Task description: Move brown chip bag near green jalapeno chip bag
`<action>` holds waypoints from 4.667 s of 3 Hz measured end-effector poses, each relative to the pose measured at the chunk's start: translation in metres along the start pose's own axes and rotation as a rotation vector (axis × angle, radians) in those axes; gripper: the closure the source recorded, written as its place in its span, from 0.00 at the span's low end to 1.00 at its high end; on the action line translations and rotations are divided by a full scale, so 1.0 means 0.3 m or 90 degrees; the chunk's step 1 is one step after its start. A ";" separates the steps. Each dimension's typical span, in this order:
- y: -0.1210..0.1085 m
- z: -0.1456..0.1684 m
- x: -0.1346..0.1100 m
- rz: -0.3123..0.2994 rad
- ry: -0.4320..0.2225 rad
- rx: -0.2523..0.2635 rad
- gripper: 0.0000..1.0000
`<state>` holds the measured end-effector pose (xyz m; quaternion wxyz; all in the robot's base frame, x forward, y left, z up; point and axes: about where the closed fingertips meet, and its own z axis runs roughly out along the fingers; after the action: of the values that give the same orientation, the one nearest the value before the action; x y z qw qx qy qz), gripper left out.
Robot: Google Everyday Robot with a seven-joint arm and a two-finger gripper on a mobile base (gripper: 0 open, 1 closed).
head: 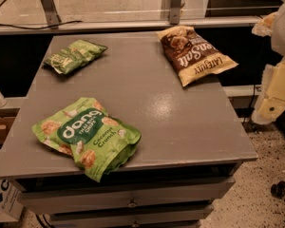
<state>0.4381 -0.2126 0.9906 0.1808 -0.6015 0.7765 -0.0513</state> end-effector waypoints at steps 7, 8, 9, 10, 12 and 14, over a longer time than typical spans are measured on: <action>-0.673 0.641 -0.123 0.162 -0.178 0.035 0.00; -0.738 0.737 -0.115 0.210 -0.176 0.023 0.00; -0.769 0.785 -0.118 0.238 -0.183 0.014 0.13; -0.787 0.794 -0.111 0.251 -0.187 0.011 0.37; -0.762 0.619 -0.161 0.210 -0.254 0.028 0.85; -0.579 0.467 -0.427 0.067 -0.336 -0.025 1.00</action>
Offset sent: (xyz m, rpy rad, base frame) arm 0.0564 0.0262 -0.0196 0.1085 -0.0141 0.0725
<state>0.6722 -0.1185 0.9401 0.3674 -0.5562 0.7337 0.1319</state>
